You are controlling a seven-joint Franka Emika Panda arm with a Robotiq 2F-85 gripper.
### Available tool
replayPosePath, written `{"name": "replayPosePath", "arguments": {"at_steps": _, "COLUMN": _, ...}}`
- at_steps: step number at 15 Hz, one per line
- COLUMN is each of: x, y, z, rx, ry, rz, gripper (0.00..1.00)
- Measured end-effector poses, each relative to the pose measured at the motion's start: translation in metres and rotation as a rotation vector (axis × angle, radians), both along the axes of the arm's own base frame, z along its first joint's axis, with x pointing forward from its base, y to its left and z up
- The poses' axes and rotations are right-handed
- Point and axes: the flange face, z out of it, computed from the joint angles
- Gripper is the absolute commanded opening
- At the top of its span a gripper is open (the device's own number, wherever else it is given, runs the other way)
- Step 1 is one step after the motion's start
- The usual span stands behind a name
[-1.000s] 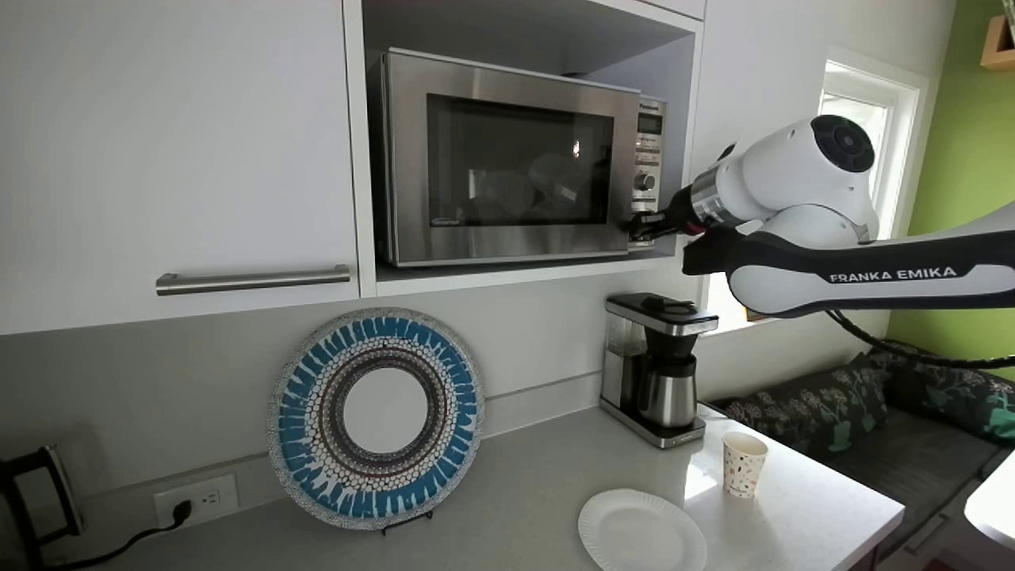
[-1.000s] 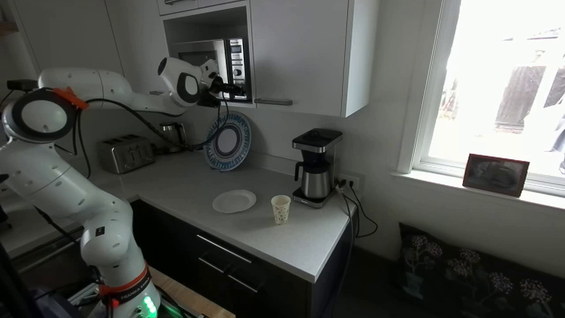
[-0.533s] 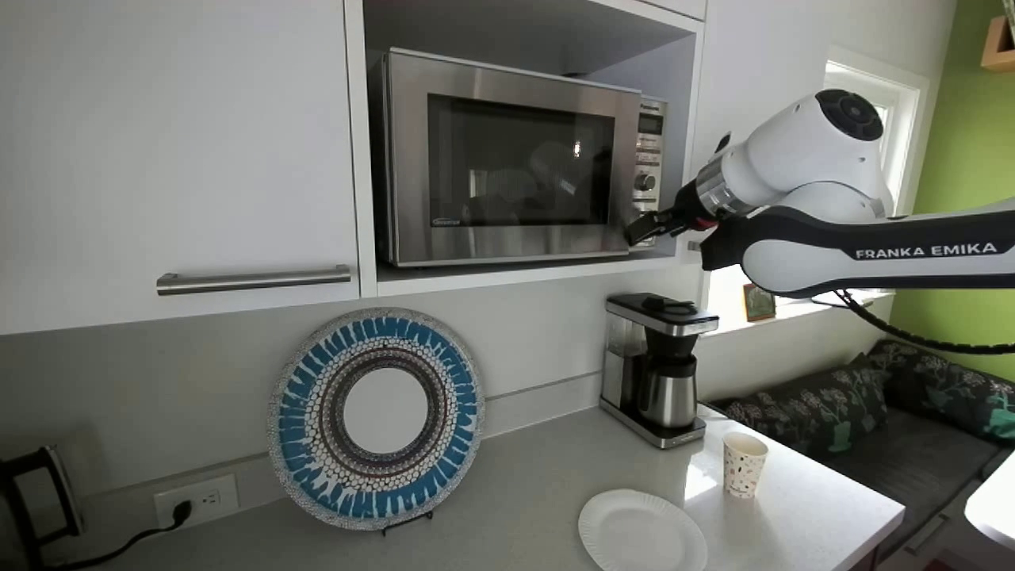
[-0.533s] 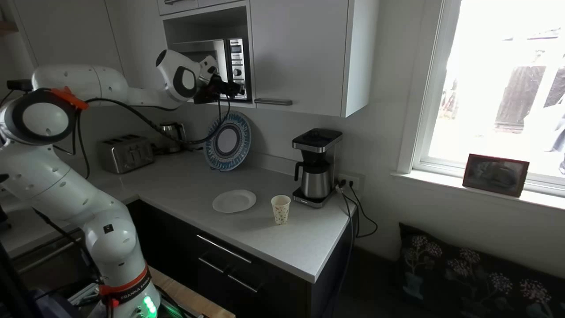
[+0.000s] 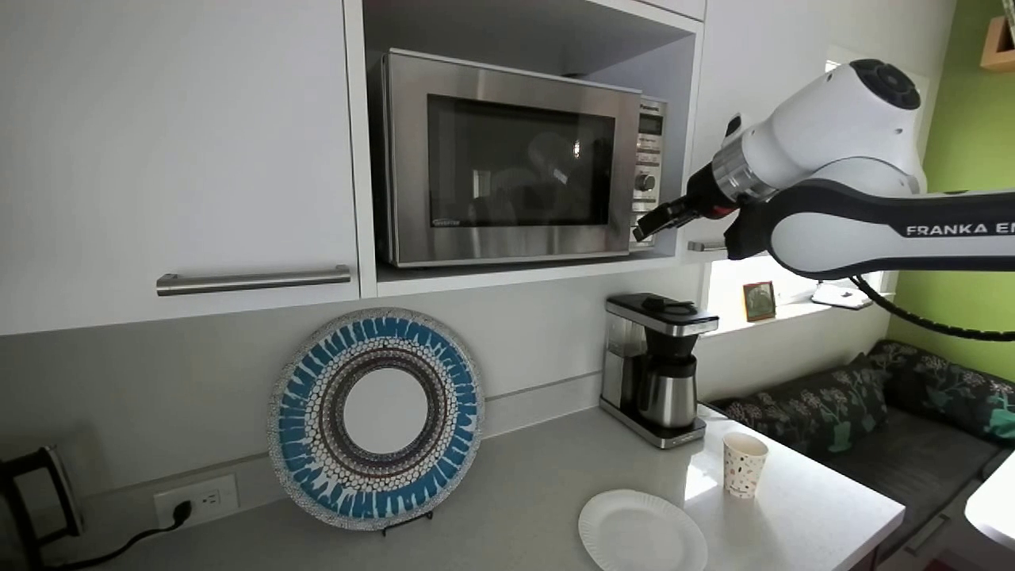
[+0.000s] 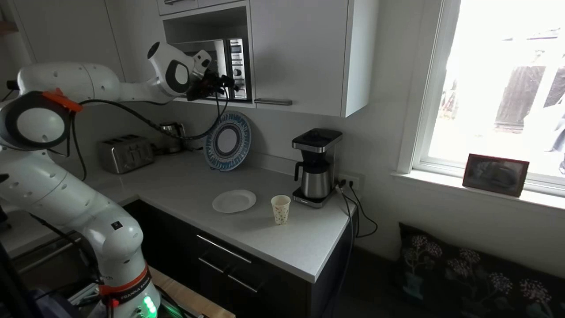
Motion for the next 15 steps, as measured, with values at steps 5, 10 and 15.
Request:
{"name": "replayPosePath", "arguments": {"at_steps": 5, "x": -0.030, "y": 0.013, "z": 0.022, "rx": -0.032, "ry": -0.014, "rz": 0.083, "gripper": 1.00}}
{"name": "replayPosePath", "arguments": {"at_steps": 10, "x": -0.036, "y": 0.011, "z": 0.028, "rx": 0.009, "ry": -0.018, "rz": 0.175, "gripper": 1.00}}
{"name": "replayPosePath", "arguments": {"at_steps": 15, "x": -0.027, "y": 0.015, "z": 0.027, "rx": 0.047, "ry": -0.065, "rz": 0.260, "gripper": 1.00}}
